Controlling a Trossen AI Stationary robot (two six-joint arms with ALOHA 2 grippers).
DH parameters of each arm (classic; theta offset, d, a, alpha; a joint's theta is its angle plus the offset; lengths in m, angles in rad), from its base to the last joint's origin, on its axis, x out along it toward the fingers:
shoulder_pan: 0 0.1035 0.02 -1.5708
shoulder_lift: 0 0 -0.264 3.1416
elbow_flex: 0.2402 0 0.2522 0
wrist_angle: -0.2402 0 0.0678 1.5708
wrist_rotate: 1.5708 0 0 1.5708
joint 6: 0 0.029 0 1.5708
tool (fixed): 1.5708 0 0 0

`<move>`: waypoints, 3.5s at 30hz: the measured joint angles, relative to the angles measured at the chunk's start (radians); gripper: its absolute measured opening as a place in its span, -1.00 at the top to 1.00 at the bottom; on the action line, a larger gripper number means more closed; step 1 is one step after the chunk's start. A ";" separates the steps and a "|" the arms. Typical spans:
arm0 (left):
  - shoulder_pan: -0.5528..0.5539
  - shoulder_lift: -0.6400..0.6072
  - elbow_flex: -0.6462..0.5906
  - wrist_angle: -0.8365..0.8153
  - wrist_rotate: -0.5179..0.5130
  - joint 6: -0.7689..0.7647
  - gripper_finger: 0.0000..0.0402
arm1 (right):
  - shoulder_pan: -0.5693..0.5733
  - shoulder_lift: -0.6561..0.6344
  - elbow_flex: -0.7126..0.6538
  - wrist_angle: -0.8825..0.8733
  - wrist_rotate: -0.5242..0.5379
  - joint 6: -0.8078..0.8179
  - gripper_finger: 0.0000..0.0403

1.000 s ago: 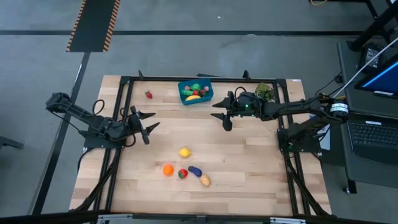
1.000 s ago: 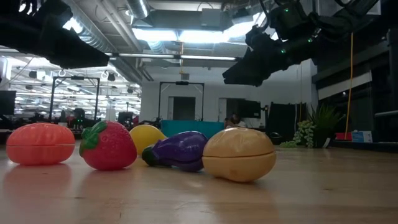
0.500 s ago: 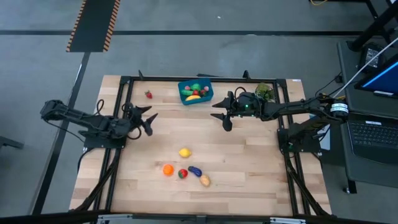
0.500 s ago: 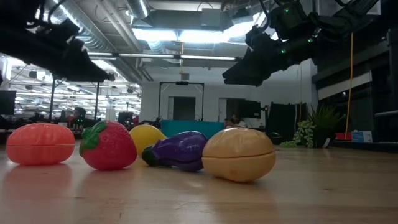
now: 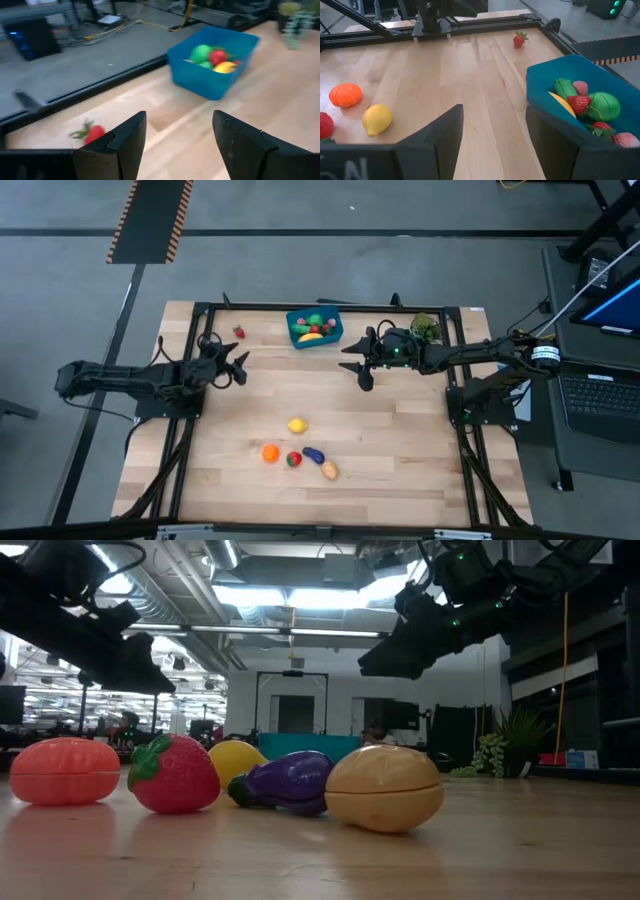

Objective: Pick and placing Produce into tupperware
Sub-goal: Put the strawberry into the blue bin

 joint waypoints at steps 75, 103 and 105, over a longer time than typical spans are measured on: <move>0.725 0.802 0.562 -0.460 0.586 -0.343 -0.10 | 0.000 0.001 0.001 -0.079 0.000 -0.041 -0.08; 0.779 0.968 0.563 -0.307 0.585 -0.501 -0.10 | 0.000 0.001 0.001 -0.152 -0.001 -0.079 -0.08; 0.788 0.978 0.563 -0.307 0.585 -0.500 -0.10 | 0.000 0.001 0.001 -0.166 -0.001 -0.079 -0.08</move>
